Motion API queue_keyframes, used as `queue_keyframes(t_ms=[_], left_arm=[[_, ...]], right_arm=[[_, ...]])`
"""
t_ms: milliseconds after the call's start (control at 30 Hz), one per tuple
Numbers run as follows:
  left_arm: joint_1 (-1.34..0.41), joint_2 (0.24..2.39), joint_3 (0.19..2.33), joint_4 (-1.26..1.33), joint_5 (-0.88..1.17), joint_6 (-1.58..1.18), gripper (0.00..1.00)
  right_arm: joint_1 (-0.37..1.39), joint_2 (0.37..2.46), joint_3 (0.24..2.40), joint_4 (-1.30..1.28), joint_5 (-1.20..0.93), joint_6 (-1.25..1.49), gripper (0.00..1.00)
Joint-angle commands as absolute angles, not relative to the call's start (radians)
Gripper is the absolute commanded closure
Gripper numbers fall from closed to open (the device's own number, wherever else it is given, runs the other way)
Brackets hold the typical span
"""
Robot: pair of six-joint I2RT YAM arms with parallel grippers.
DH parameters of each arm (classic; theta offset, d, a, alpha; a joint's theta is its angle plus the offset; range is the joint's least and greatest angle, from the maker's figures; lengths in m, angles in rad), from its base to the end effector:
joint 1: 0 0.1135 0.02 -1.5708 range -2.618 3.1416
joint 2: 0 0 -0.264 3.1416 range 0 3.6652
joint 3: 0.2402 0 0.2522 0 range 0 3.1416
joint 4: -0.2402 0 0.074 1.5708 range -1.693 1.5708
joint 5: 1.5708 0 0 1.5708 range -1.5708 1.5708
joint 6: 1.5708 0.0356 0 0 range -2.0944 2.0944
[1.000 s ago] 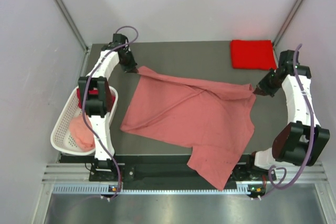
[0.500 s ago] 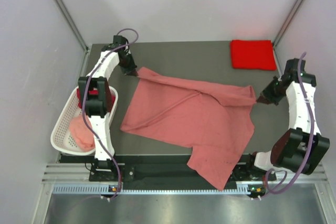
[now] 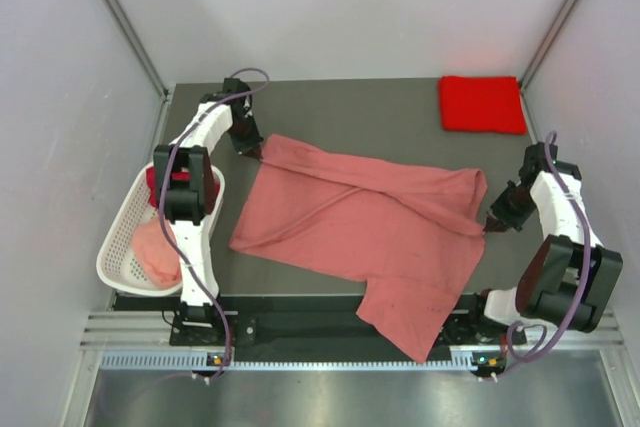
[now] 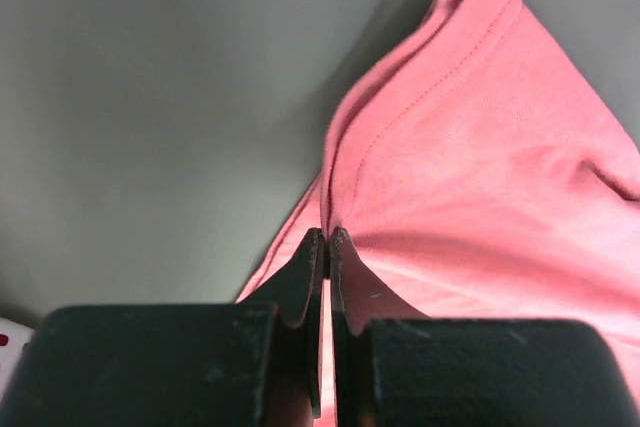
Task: Fold and stack the t-shirts
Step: Fold the tshirt
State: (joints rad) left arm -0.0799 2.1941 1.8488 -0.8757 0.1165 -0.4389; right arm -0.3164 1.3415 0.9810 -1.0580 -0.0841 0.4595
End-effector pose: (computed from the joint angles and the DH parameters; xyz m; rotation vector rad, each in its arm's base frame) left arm 0.4606 -0.0410 0.1987 -0.4747 2.7792 -0.2867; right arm 0.2166 -0.0678 0.2321 1.1231 2.7737 0.1419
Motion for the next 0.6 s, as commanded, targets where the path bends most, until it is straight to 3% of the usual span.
queue_keyframes(t_ms=[0,67,233,567], left_arm=[[-0.084,2.181,1.868,-0.885,0.098,-0.431,0.95],[-0.087,2.195,1.89,-0.916,0.087,-0.428,0.87],[-0.095,2.181,1.868,-0.91,0.075,-0.422,1.0],[-0.095,2.181,1.856,-0.913,0.038,-0.402,0.99]], right_arm=[[-0.311,1.384,1.018,-1.002,-0.026,0.428,1.0],[-0.311,1.402,1.031,-1.009,-0.023,0.419,0.99],[-0.314,1.39,1.023,-1.015,-0.021,0.419,1.0],[-0.314,1.381,1.069,-1.035,-0.02,0.417,1.0]])
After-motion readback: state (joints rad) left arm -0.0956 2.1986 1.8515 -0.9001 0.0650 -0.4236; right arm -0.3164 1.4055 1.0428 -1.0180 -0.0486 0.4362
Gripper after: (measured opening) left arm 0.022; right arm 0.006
